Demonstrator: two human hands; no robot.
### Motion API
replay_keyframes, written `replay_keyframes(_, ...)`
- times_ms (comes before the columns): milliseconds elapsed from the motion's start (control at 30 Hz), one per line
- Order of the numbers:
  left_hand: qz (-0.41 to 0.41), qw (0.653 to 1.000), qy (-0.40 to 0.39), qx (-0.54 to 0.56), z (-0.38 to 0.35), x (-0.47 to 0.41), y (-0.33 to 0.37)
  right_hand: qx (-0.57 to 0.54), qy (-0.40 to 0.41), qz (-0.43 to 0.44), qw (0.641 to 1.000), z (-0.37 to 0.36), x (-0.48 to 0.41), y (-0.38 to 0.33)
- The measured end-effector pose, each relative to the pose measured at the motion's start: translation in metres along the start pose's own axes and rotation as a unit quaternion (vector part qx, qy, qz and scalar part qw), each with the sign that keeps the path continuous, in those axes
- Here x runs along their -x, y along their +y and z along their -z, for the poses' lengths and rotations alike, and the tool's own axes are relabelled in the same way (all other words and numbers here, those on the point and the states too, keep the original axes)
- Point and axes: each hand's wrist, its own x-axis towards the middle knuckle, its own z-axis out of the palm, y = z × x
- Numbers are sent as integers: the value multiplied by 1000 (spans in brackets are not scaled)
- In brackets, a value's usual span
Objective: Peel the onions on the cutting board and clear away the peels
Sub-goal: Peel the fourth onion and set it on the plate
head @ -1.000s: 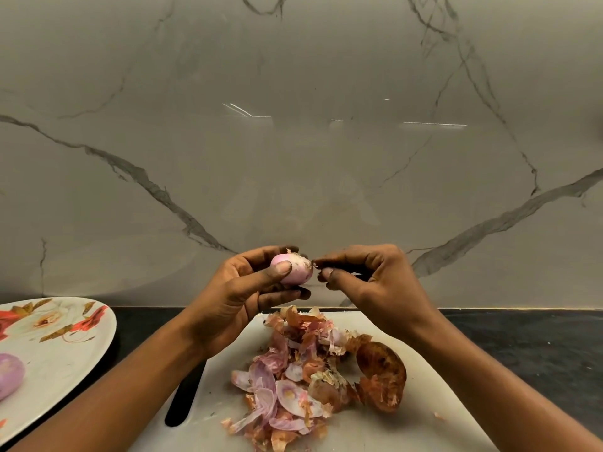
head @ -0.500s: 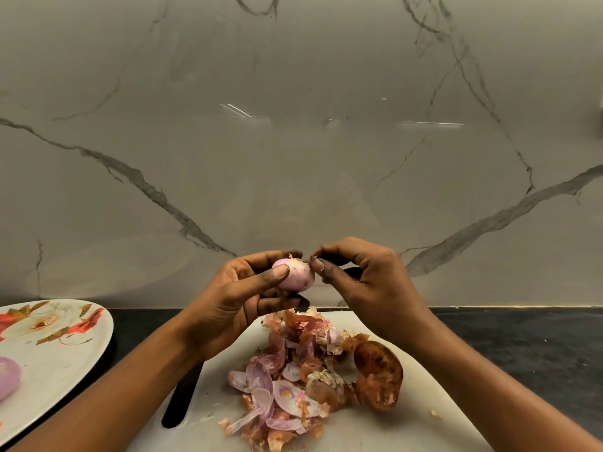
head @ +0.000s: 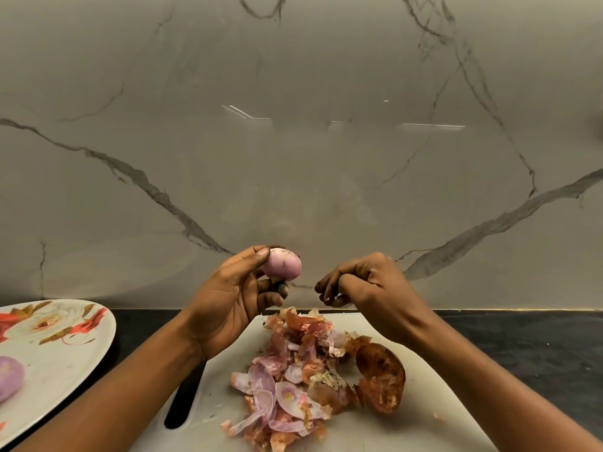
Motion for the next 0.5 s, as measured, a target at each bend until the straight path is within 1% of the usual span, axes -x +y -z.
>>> replay_keyframes(100, -5, 999, 4, -35, -2, 0, -2, -26, -23, -16, 999, -2, 2, -3)
replay_keyframes(233, -22, 997, 12, -75, -5, 1, -2, 37, 6, 7, 999, -5, 4, -5)
replay_keyframes(267, -25, 997, 13, -77, -4, 1, -2, 39, 7, 9, 999, -5, 3, -5)
replay_keyframes(500, -27, 997, -18, -64, 1, 1, -2, -16, -14, -14, 1000, 1, 3, -5)
